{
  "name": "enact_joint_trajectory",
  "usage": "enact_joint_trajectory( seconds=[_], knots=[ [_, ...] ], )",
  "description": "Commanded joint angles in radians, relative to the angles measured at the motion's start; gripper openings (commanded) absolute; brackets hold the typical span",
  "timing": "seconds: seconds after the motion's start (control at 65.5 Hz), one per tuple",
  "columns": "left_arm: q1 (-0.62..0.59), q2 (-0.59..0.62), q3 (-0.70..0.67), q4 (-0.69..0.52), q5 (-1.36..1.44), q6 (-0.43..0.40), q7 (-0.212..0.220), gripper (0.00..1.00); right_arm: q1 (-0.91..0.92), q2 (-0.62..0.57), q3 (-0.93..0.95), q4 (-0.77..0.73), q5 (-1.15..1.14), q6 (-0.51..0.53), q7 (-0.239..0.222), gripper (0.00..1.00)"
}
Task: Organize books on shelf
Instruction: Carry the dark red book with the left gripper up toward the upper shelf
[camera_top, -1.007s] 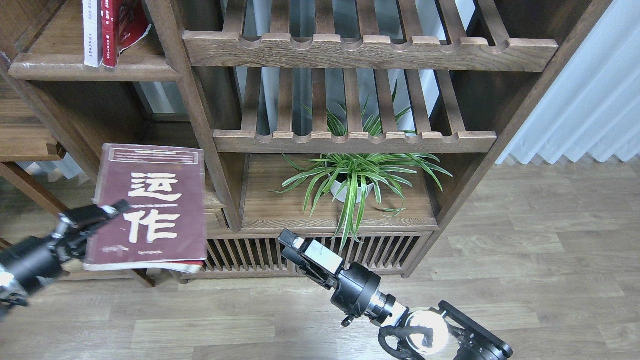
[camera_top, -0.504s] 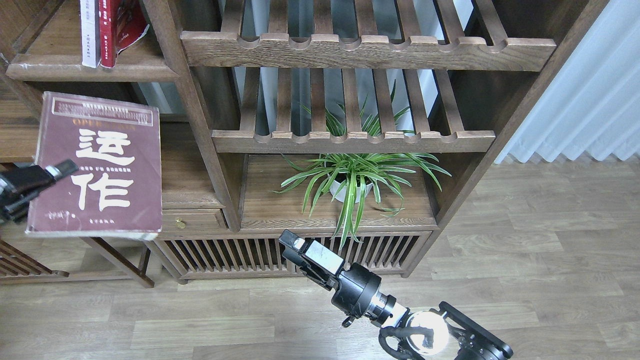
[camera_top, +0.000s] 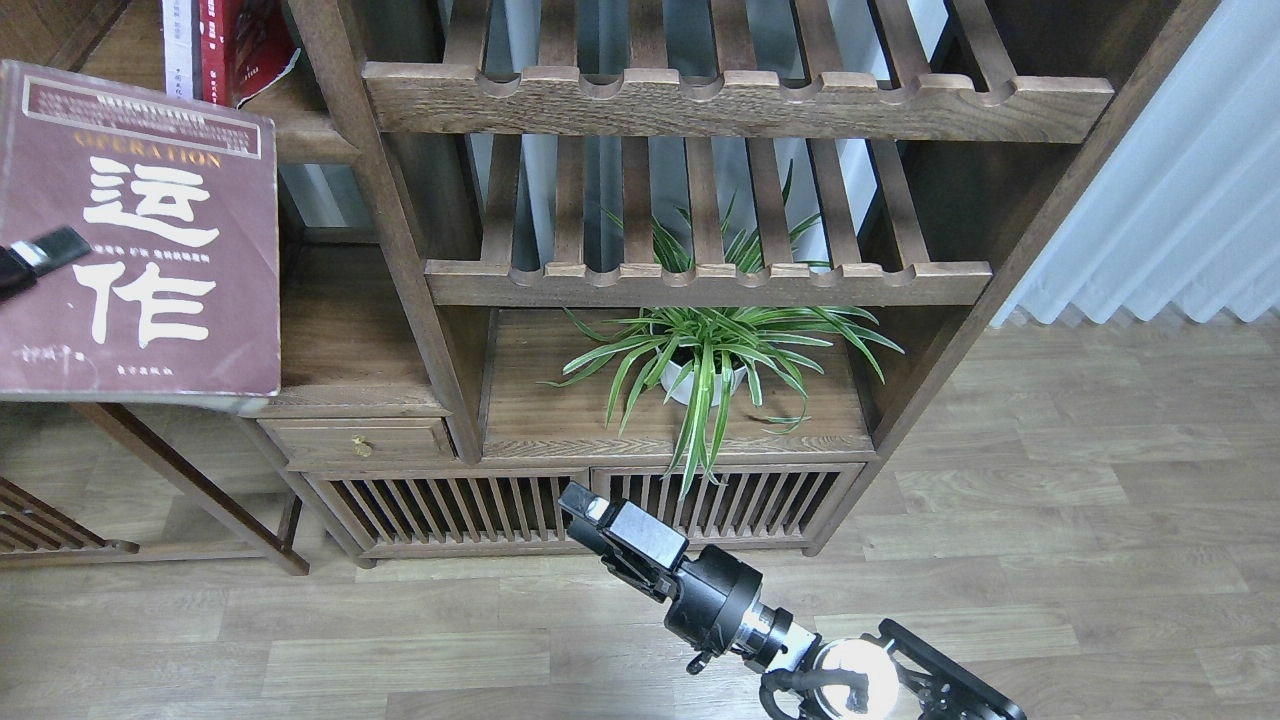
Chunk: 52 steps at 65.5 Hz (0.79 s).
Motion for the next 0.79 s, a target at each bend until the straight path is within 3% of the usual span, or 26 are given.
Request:
enact_joint_trajectory(
  seconds=[0.0, 0.488, 0.61, 0.748, 0.778],
  knots=[
    [0.000, 0.027, -0.052, 0.008, 0.008, 0.000, 0.011, 0.08, -0.004, 0.000, 0.005, -0.001, 0.000, 0.000, 0.000, 1.00],
    [-0.046, 0.093, -0.158, 0.053, 0.071, 0.000, 0.017, 0.08, -0.006, 0.000, 0.003, -0.007, 0.000, 0.000, 0.000, 1.00],
    [-0.172, 0.082, -0.125, 0.128, 0.156, 0.000, 0.052, 0.10, -0.006, 0.000, 0.002, -0.007, 0.000, 0.000, 0.000, 1.00],
    [-0.340, 0.056, -0.058, 0.205, 0.271, 0.000, 0.055, 0.12, -0.006, 0.000, 0.000, -0.007, -0.003, 0.000, -0.002, 1.00],
    [-0.423, 0.053, -0.004, 0.229, 0.295, 0.000, 0.057, 0.12, -0.004, 0.000, 0.000, -0.007, -0.003, 0.000, -0.002, 1.00]
  ],
)
